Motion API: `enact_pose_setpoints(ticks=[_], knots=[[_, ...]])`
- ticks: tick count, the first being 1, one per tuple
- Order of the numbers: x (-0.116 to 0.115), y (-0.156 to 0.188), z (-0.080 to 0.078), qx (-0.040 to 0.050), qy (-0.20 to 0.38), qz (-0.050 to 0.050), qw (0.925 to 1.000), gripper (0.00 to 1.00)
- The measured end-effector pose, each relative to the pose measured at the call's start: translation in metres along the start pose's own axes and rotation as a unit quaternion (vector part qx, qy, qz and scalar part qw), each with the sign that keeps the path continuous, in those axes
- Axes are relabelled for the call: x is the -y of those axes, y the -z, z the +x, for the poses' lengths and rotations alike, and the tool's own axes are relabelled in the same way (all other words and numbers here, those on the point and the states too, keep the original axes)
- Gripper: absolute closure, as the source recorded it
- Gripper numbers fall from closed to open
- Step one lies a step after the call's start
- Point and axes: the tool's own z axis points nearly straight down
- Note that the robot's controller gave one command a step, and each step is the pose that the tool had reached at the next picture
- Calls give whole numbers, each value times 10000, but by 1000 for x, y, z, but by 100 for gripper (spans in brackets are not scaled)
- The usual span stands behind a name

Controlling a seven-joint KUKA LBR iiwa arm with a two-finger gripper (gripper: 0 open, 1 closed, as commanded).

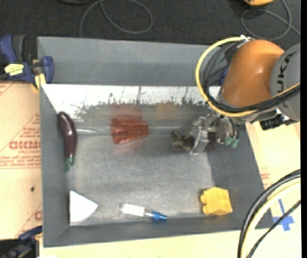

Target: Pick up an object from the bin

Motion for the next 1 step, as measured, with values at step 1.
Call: enact_pose_setpoints(ticks=[1], knots=[[0,0,0,-3,3,2,10000,100]])
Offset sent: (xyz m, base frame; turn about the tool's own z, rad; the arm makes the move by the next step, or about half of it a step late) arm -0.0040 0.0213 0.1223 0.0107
